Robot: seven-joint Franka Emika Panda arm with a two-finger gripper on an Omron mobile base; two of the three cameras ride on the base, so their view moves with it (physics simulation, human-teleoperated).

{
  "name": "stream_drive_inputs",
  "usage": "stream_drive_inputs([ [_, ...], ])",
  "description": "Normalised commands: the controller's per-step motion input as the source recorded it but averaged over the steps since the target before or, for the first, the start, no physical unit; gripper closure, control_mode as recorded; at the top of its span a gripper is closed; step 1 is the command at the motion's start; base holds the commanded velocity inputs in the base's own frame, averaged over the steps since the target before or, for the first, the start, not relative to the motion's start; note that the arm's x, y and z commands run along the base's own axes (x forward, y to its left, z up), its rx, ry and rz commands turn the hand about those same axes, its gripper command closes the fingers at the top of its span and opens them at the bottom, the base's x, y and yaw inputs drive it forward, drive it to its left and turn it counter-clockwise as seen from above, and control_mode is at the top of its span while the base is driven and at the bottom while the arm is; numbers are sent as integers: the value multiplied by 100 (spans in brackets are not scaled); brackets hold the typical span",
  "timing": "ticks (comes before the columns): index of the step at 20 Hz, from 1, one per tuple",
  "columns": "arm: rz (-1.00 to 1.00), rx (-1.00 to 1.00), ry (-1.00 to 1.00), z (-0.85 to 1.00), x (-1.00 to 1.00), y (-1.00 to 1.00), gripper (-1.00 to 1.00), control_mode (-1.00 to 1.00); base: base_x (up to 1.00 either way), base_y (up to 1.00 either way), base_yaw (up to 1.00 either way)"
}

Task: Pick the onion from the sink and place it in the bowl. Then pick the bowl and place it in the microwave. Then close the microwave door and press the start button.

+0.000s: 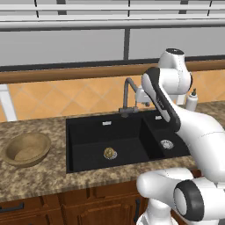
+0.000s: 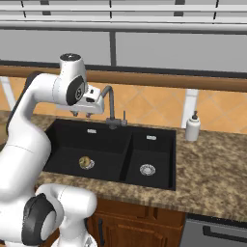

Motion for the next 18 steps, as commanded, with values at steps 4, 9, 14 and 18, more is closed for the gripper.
stream_drive_inputs([
  [4,0,-4,-1,-7,-32,1,-100,-100,0,0,0],
  [9,-2,-19,6,-71,-24,91,-100,-100,0,0,0],
  [14,-1,-4,21,-100,10,80,-100,-100,0,0,0],
  [18,-9,-15,24,-100,65,61,-100,-100,0,0,0],
])
